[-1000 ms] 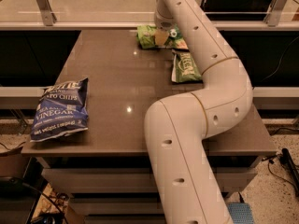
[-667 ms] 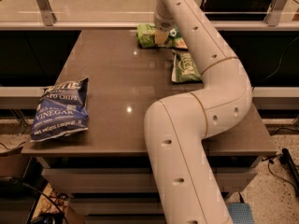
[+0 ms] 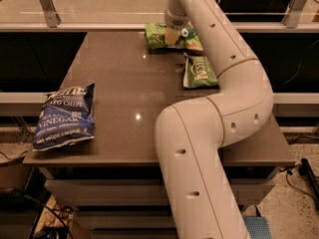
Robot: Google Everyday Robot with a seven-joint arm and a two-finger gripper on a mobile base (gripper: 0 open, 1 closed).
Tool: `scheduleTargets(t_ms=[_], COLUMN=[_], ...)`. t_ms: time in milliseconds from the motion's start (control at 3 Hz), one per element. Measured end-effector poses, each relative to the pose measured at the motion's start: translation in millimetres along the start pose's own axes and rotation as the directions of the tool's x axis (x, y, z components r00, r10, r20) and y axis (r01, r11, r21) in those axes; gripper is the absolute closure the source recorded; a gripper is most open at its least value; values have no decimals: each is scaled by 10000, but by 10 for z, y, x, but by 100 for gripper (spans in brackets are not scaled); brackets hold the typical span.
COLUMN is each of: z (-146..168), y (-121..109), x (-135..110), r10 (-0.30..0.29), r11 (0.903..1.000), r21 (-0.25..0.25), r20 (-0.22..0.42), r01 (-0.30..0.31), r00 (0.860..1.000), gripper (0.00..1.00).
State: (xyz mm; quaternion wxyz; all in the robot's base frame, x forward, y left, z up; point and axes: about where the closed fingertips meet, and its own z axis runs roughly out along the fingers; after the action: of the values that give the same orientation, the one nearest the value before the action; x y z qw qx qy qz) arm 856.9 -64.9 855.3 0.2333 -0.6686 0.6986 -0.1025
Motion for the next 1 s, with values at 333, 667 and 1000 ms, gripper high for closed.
scheduleTargets(t_ms=[333,667,1000], z=[-204,-437,-667], y=[-20,-69,-104], x=[-57,-125,-216], r10=[-146,-201,-195], r11=[9999,9994,9987], r21=[81,291,472], r20=[52,-68,-304], r01=[146,203,209], r00=[9999,9998,9993], gripper=[100,100,100])
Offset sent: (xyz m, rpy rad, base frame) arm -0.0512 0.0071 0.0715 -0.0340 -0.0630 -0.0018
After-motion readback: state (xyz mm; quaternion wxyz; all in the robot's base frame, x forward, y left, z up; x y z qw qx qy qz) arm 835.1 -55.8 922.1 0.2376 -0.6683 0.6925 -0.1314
